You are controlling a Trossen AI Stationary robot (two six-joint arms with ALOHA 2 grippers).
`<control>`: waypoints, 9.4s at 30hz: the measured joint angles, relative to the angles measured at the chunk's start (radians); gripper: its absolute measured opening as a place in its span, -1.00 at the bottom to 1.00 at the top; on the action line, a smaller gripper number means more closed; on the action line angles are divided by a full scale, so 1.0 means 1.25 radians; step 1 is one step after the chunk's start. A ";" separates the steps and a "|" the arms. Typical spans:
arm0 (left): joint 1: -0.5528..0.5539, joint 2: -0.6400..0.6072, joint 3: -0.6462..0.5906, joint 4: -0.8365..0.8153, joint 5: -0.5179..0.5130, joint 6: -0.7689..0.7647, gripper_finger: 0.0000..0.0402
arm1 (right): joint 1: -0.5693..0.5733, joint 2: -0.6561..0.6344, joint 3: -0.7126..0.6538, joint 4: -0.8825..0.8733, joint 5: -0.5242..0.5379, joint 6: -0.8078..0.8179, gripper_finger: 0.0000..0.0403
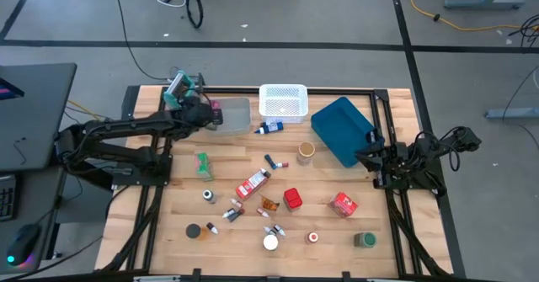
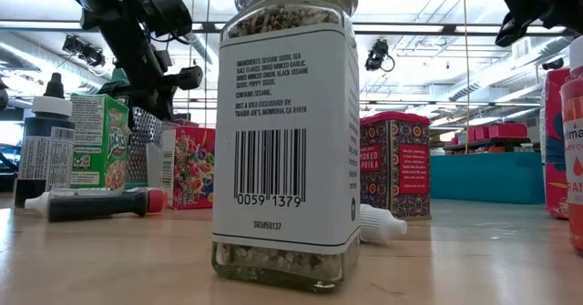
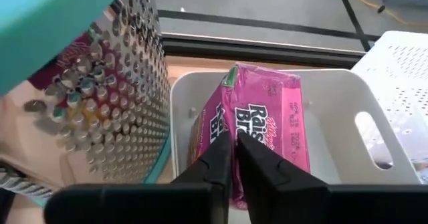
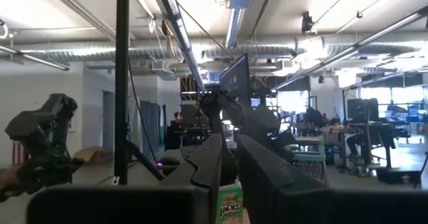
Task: Pick & Place Kitchen Items
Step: Put the pink cereal box into the gray bin, then put the green cereal box into the gray bin, then put the left red cereal box into the gray bin
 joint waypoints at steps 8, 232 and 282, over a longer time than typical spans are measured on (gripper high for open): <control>0.000 0.001 0.000 -0.092 0.015 -0.043 -0.64 | 0.000 0.000 0.000 0.001 0.000 -0.079 -0.71; -0.284 0.288 0.163 0.278 0.532 0.570 -0.37 | -0.167 0.759 0.318 0.217 0.117 -0.015 -0.14; -0.329 0.409 0.161 0.299 0.695 0.702 -0.78 | -0.167 0.759 0.318 0.214 0.111 -0.015 -0.14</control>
